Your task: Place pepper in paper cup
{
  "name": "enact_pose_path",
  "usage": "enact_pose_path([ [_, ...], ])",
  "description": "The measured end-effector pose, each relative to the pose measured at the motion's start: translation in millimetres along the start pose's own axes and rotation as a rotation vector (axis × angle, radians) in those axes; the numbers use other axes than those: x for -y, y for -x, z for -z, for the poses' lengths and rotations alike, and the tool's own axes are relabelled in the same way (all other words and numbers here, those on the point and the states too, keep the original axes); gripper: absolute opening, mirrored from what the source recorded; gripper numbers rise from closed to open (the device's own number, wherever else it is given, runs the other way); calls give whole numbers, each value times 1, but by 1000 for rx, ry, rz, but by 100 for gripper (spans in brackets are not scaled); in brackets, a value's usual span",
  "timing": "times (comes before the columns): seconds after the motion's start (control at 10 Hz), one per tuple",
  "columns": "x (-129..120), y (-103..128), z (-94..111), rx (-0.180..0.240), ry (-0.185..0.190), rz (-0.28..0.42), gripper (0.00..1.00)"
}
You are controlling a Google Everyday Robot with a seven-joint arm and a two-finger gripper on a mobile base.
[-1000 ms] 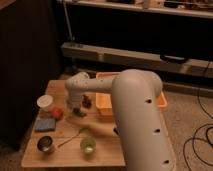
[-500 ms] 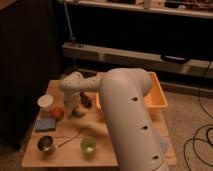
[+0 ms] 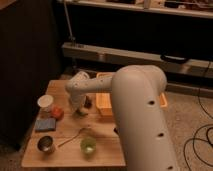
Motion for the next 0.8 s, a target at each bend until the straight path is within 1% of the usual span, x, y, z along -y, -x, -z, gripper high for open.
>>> enact_pose_path([
  [0.1,8,-3,15,41,7,-20,0],
  [0.2,15,-3,24,71,16,-30,0],
  [0.3,16,1,29,98,55,-7,0],
  [0.4,13,5,30,109,93,14,0],
  [0.5,14,14,32,126,143,43,0],
  [0.6,9,26,35,143,192,83,0],
  [0.7,-1,42,43,168,234,139,0],
  [0.8,-2,47,47,182,244,159,0],
])
